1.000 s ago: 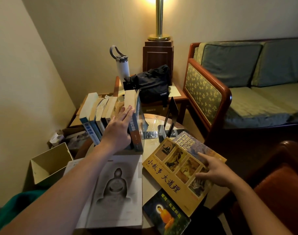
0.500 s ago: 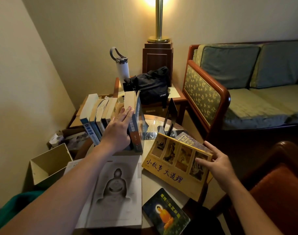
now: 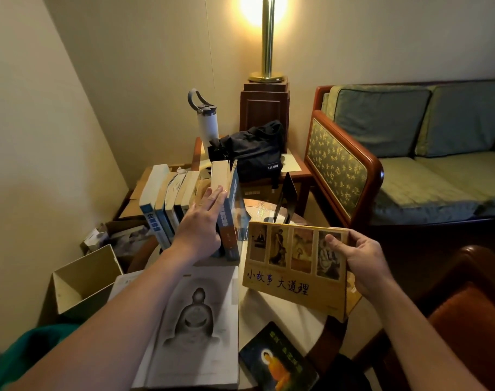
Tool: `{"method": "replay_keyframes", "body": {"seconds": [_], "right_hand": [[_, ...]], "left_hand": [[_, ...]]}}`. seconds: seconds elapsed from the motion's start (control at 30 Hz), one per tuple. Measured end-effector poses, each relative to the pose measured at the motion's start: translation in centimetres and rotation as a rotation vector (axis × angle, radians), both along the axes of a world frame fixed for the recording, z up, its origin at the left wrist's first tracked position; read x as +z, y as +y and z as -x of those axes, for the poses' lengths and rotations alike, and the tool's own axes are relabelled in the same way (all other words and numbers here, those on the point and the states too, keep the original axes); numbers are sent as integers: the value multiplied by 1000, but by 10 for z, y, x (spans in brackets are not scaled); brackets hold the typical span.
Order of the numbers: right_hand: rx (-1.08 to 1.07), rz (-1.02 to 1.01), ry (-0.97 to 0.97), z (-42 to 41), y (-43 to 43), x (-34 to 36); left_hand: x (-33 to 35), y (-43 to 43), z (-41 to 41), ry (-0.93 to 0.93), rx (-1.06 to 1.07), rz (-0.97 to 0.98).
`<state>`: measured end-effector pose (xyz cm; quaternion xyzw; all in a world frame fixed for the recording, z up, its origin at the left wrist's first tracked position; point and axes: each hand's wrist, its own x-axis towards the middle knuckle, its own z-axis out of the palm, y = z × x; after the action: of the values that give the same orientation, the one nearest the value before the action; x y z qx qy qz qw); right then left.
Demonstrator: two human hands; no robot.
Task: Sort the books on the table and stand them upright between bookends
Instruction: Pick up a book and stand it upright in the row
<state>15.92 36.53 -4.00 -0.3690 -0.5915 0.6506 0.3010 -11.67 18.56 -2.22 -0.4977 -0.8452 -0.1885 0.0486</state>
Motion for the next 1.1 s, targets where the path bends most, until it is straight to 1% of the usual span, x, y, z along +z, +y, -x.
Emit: {"method": "replay_keyframes", "body": {"seconds": [0.13, 0.23, 0.33, 0.47, 0.53, 0.63, 0.73, 0.8, 0.87, 0.93, 1.0, 1.1], "right_hand": [[35, -108, -13, 5, -2, 18], [110, -226, -66, 11, -2, 27], [260, -366, -113, 20, 6, 48], [526, -569, -210, 40, 12, 75], [608, -611, -243, 50, 11, 77], [656, -620, -257, 59, 12, 74], [656, -639, -284, 62, 12, 68], [632, -686, -348, 65, 8, 64], [565, -778, -447, 70, 3, 54], [454, -855, -495, 76, -4, 43], [331, -911, -463, 80, -12, 34], [208, -887, -394, 85, -18, 21]], "left_hand": [[1, 1, 0, 2, 6, 5], [2, 1, -1, 4, 3, 5], [4, 0, -1, 0, -3, 13], [6, -2, -1, 0, -9, 18], [6, -2, -1, -1, -16, 8], [6, -3, 0, -1, -21, 10], [5, -3, 0, 0, -22, 19], [6, -2, 0, 1, -17, 23], [7, -2, -1, 0, -10, 32], [7, -2, -2, 2, -2, 40], [6, -2, -3, 11, 7, 43], [4, -2, -2, 18, 9, 45]]}}
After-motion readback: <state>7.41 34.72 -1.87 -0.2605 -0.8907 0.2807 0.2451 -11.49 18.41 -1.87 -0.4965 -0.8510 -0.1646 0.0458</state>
